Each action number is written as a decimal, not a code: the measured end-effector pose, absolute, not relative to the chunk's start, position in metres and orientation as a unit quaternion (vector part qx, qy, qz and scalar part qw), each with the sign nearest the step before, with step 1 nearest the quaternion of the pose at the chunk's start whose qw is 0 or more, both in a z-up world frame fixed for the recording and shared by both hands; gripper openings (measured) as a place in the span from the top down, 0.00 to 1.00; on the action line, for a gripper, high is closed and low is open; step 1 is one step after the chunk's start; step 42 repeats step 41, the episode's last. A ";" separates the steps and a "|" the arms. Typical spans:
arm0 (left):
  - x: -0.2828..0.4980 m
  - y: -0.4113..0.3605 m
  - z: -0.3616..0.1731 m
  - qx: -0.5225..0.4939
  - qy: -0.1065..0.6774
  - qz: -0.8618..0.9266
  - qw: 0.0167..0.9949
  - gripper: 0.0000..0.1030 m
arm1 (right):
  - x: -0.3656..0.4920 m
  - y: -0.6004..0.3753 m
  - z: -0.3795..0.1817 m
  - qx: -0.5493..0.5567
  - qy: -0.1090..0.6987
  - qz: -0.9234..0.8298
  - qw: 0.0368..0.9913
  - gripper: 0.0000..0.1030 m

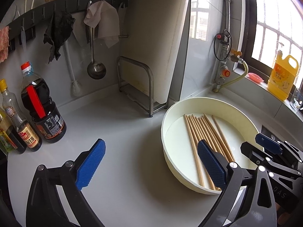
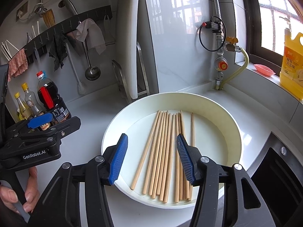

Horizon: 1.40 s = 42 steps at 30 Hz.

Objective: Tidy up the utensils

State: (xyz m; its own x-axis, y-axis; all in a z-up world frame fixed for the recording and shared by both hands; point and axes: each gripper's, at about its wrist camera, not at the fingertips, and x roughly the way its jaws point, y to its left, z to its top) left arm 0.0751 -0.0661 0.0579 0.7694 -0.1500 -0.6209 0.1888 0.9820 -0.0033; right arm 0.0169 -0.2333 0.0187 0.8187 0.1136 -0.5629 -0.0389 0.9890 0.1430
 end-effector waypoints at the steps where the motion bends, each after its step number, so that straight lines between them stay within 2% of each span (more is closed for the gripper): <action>1: 0.075 -0.066 0.058 0.030 0.328 -0.090 0.940 0.07 | 0.017 -0.233 0.019 0.062 0.298 0.040 0.952 0.49; 36: 0.078 -0.071 0.052 0.044 0.345 -0.081 0.934 0.06 | 0.019 -0.227 0.015 0.049 0.306 0.037 0.950 0.47; 42: 0.079 -0.070 0.052 0.044 0.348 -0.077 0.933 0.06 | 0.018 -0.226 0.015 0.049 0.304 0.036 0.951 0.44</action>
